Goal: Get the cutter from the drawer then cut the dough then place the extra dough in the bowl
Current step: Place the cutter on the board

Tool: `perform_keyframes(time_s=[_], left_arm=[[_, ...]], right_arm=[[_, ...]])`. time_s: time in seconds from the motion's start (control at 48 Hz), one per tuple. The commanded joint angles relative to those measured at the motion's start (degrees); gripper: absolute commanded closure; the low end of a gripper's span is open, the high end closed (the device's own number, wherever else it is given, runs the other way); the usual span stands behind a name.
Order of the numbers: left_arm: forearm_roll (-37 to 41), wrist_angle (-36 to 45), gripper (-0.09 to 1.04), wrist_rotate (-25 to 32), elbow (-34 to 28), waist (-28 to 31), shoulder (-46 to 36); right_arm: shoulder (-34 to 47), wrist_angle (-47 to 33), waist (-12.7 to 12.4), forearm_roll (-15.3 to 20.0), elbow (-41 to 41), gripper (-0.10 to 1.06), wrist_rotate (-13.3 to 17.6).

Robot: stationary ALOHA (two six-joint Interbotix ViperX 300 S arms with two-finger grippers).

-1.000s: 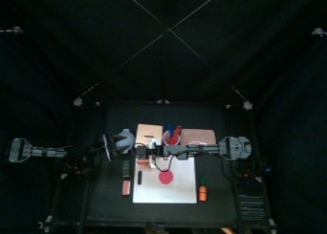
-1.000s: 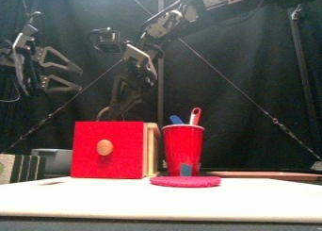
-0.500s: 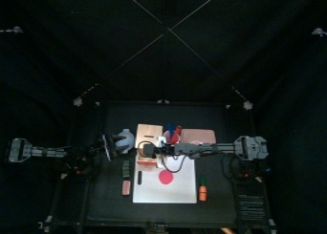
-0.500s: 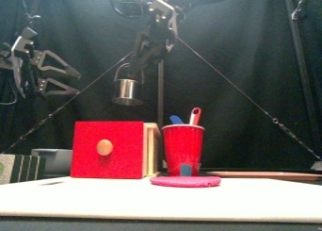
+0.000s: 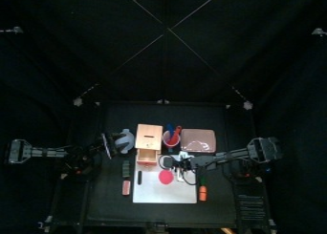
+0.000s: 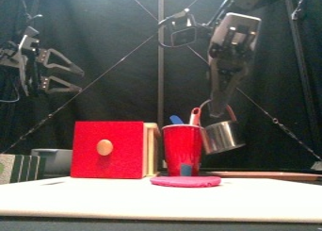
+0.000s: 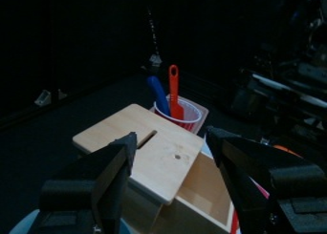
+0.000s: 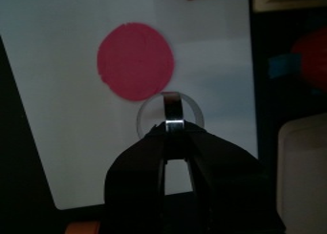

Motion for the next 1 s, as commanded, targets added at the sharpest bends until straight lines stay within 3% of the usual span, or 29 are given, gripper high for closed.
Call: perform_keyframes(time_s=[0.021, 0.188, 0.333, 0.479, 0.625, 0.854, 1.0], left_arm=[[0.0, -0.35, 0.02, 0.18, -2.99, 1.23, 0.0], [0.0, 0.0, 0.02, 0.35, -4.66, 3.08, 0.53], [0.0, 1.14, 0.02, 0.26, -5.98, 5.19, 1.67], [0.0, 3.25, 0.02, 0.18, -8.0, 6.59, 3.6], [-0.09, 4.92, 0.02, 0.18, -10.2, 6.77, 5.36], [0.09, 5.54, 0.02, 0.26, -11.95, 7.73, 7.21], [0.97, 5.54, 0.02, 0.35, -12.13, 9.49, 7.29]], right_arm=[[-3.6, -2.99, 2.2, -2.64, 3.6, 0.45, 3.87], [-5.19, -4.57, 4.83, -9.58, 8.35, 0.45, 10.72], [-5.36, -6.15, 5.27, -15.12, 11.69, 0.44, 17.58], [-5.01, -6.33, 5.63, -18.02, 13.18, 0.42, 22.15], [-4.92, -5.89, 5.8, -17.93, 13.18, 0.36, 22.68], [-5.01, -5.36, 5.98, -17.75, 12.48, 0.15, 22.68], [-4.92, -4.92, 5.8, -18.9, 10.46, 0.14, 22.68]])
